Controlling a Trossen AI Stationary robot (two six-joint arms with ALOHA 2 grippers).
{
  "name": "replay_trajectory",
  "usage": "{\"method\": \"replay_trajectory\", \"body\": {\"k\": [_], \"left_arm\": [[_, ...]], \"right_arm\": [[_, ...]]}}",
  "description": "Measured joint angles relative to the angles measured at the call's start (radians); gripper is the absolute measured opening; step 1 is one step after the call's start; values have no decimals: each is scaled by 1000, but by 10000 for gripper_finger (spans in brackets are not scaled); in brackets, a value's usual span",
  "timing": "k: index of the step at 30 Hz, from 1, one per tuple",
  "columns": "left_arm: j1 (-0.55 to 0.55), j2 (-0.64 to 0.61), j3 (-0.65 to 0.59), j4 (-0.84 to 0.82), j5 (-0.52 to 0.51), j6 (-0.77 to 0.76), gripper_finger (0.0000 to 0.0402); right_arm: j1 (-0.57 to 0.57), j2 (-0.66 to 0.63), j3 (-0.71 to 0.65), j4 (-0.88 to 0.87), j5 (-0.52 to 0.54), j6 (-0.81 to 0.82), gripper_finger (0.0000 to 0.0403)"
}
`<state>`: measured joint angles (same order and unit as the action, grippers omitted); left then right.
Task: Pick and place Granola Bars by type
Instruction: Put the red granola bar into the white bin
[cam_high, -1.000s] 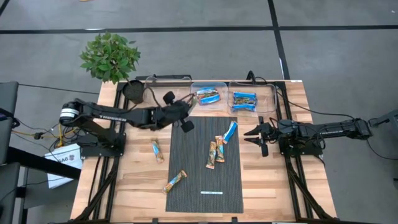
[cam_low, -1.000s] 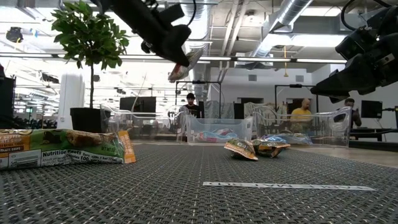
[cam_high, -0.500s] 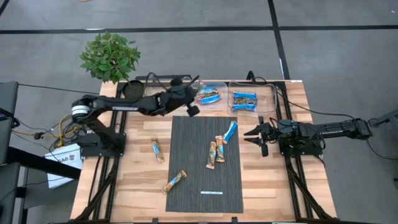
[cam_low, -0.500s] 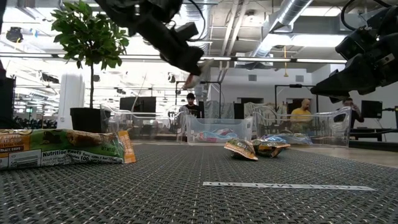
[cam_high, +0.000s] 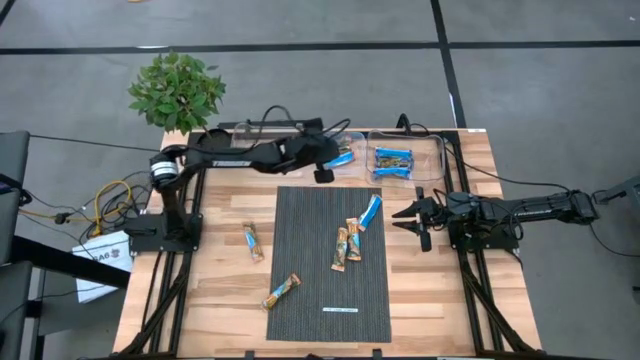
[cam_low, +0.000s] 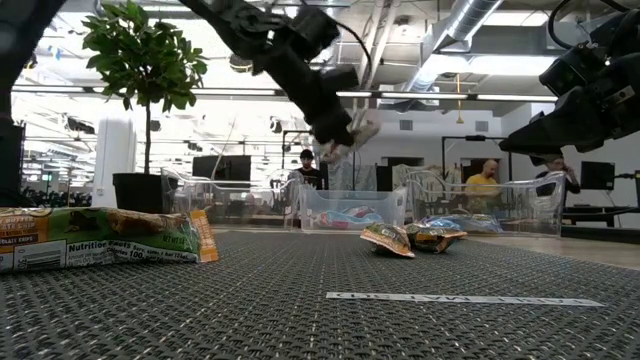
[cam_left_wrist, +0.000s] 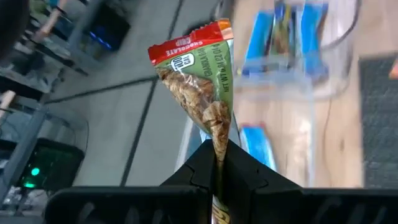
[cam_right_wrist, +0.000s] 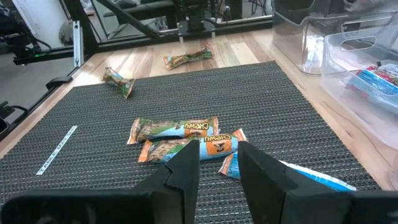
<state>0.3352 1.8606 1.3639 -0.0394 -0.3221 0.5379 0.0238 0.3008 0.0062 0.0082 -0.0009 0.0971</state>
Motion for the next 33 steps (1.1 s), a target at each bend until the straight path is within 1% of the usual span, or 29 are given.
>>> {"method": "replay_trajectory", "body": {"k": [10, 14, 18, 28, 30, 33], "left_arm": [[49, 172, 224, -232, 7, 111, 12], [63, 214, 286, -323, 57, 117, 12], [72, 223, 289, -365, 99, 136, 12], [77, 223, 285, -371, 107, 131, 13], [77, 223, 285, -363, 107, 107, 18], [78, 223, 285, -361, 107, 83, 39]], "right_arm": [[0, 0, 0, 0, 1, 0, 102], [0, 0, 0, 0, 1, 0, 102], [0, 0, 0, 0, 1, 0, 102], [0, 0, 0, 0, 1, 0, 102], [0, 0, 0, 0, 1, 0, 102], [0, 0, 0, 0, 1, 0, 102]]}}
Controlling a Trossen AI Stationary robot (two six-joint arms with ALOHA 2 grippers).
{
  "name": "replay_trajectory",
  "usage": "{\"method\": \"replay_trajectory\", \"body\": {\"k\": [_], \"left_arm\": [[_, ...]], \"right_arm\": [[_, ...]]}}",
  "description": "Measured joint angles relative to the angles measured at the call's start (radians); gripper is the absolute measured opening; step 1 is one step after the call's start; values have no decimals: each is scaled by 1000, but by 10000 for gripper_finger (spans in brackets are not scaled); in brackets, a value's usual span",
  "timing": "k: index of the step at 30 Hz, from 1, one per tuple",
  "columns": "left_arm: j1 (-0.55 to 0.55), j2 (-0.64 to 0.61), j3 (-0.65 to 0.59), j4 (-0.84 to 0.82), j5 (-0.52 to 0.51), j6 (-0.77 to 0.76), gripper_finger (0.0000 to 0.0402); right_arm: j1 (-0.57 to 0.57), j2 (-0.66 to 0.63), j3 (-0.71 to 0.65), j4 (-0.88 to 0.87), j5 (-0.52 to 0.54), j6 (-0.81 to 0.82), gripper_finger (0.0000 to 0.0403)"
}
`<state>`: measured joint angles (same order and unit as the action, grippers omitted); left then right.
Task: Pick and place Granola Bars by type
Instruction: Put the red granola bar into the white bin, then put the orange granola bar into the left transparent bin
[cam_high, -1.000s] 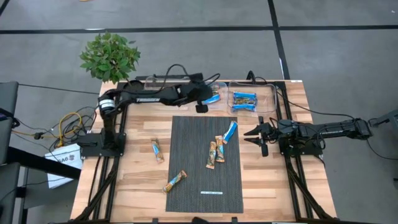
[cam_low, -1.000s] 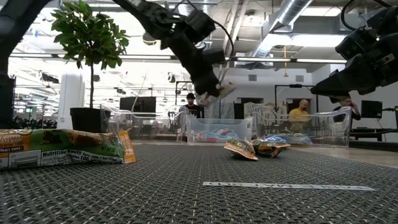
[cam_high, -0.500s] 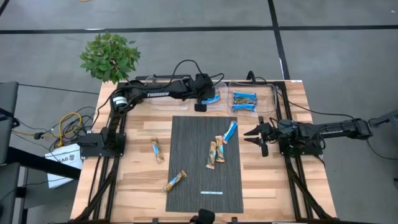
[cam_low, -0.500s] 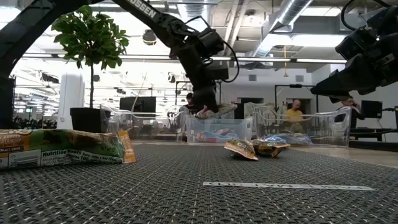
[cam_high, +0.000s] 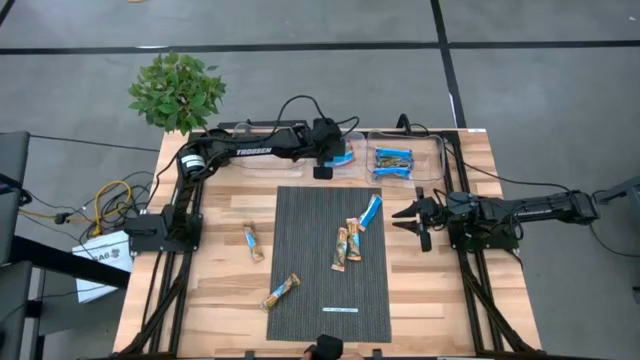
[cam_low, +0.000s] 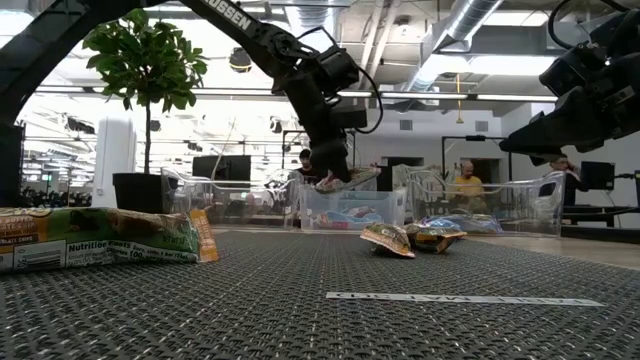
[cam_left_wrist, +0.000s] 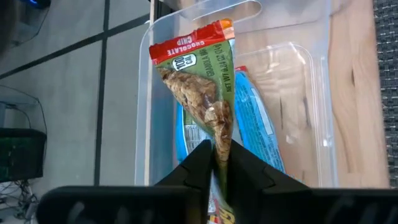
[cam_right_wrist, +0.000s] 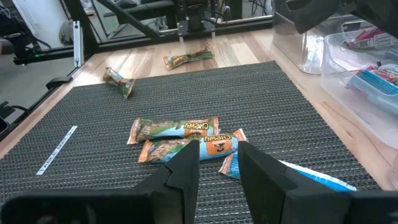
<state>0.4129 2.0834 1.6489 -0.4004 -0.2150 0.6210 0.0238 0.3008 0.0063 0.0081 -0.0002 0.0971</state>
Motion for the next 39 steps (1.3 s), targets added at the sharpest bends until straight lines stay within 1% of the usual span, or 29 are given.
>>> {"method": "replay_trajectory", "body": {"k": [6, 11, 18, 24, 29, 32, 39], "left_arm": [[0, 0, 0, 0, 0, -2, 95], [0, 0, 0, -1, -1, -1, 118], [-2, 0, 0, -8, -3, -8, 120], [-27, -2, -1, -7, -65, -11, 120], [-66, -18, -1, -6, -111, -24, 120], [-94, -32, -1, -17, -113, -59, 120], [-157, -58, -1, -69, -129, -89, 120]], "right_arm": [[0, 0, 0, 0, 0, 0, 102], [0, 0, 0, 0, 0, 0, 102], [0, 0, 0, 0, 0, 0, 102], [0, 0, 0, 0, 0, 0, 102], [0, 0, 0, 0, 0, 0, 102], [0, 0, 0, 0, 0, 0, 102], [0, 0, 0, 0, 0, 0, 102]]}}
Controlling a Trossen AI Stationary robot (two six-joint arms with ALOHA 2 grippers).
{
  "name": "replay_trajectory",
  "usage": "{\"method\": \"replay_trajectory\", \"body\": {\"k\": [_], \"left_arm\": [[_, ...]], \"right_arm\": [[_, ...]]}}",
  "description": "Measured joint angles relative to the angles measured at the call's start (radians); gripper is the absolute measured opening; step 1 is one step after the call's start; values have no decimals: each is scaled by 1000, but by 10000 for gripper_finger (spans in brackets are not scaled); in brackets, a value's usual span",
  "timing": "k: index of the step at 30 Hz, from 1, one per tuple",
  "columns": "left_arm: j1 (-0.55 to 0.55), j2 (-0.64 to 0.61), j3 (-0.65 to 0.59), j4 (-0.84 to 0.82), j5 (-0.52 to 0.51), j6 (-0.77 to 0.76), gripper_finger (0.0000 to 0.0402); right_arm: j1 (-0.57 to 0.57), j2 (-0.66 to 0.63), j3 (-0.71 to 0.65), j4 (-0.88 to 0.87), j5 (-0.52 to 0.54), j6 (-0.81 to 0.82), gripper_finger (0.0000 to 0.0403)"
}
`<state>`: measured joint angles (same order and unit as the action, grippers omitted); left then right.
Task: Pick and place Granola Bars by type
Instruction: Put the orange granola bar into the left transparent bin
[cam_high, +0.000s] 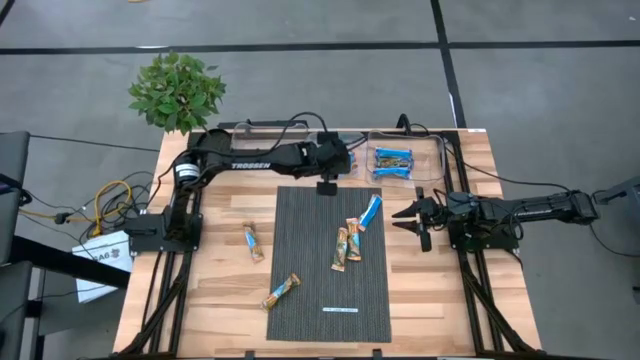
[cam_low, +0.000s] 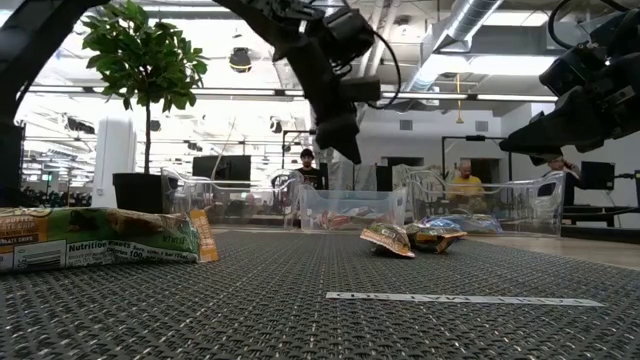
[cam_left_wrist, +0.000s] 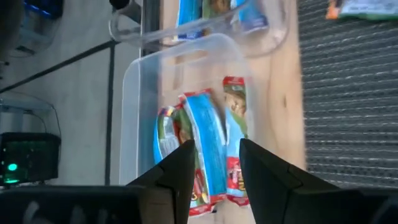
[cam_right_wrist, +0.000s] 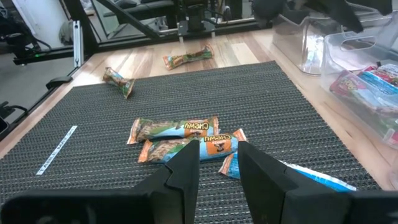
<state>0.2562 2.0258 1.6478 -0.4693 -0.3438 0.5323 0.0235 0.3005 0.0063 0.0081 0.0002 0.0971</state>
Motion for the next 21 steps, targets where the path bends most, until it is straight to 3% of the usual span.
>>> {"method": "replay_trajectory", "body": {"k": [8, 21], "left_arm": [[-76, -52, 0, -112, -36, -53, 120], [-188, -100, -5, -349, -33, -435, 120]], "right_arm": [[0, 0, 0, 2, 0, 0, 102], [0, 0, 0, 3, 0, 0, 102]]}}
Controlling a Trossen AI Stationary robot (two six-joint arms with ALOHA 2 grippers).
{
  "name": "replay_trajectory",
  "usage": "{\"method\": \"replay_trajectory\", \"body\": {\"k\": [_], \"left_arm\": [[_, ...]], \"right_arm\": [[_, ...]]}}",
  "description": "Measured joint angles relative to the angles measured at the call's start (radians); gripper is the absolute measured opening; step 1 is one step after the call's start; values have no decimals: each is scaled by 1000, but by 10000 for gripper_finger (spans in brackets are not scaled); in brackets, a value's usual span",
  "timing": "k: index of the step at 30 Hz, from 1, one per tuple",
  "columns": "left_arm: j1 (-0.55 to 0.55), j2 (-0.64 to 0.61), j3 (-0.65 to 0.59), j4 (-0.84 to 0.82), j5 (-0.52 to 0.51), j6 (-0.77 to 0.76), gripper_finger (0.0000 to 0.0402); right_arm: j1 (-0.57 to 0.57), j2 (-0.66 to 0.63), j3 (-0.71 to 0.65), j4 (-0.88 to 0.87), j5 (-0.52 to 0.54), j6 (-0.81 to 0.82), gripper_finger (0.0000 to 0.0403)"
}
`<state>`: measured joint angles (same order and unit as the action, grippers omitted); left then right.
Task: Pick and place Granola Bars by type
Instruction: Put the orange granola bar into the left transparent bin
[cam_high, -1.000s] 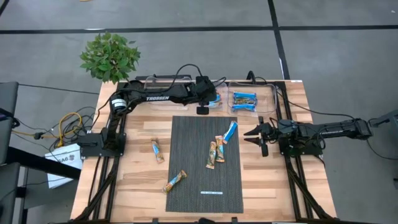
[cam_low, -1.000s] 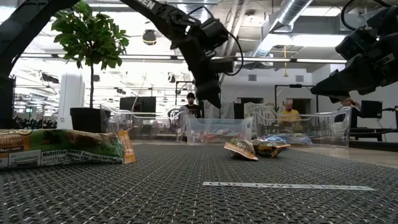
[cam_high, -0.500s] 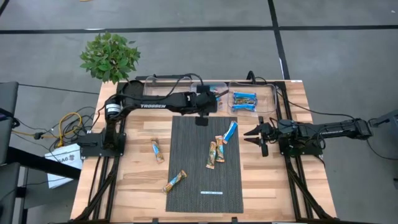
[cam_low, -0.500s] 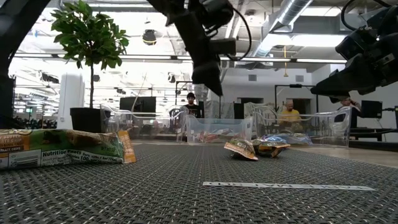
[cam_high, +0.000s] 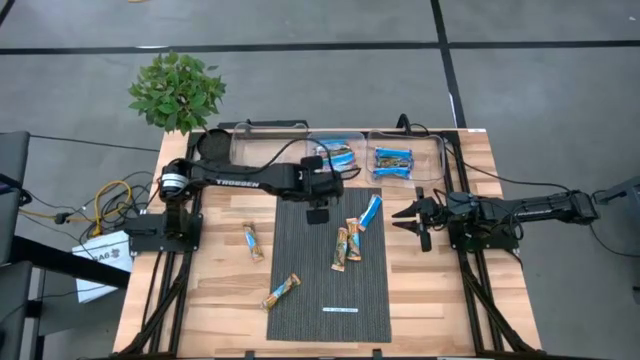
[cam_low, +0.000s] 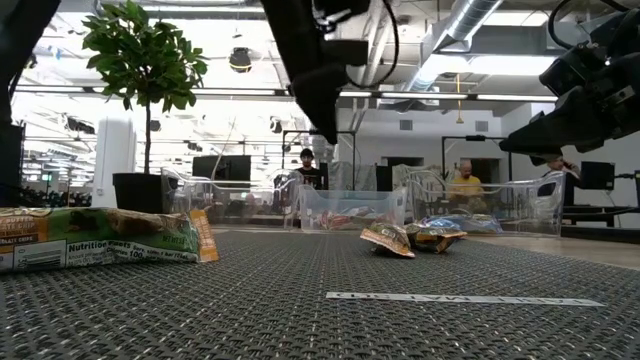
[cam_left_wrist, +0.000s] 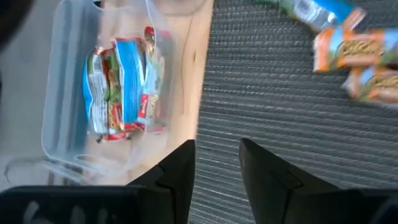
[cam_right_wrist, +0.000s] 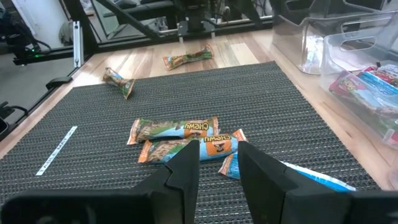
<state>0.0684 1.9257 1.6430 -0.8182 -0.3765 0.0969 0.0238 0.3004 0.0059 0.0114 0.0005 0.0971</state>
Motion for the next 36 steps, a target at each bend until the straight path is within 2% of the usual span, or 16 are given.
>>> {"method": "replay_trajectory", "body": {"k": [9, 18, 27, 36], "left_arm": [[-104, -96, -129, -24, -101, -318, 120], [-187, -182, -266, -53, -104, -833, 120], [-270, -291, -382, -287, -80, -1340, 116], [-332, -341, -392, -519, -15, -1629, 114]], "right_arm": [[0, 0, 0, -1, 0, 0, 102], [0, 0, 0, -2, 0, 0, 102], [0, 0, 0, -3, 0, 0, 102], [0, 0, 0, -3, 0, 0, 102]]}}
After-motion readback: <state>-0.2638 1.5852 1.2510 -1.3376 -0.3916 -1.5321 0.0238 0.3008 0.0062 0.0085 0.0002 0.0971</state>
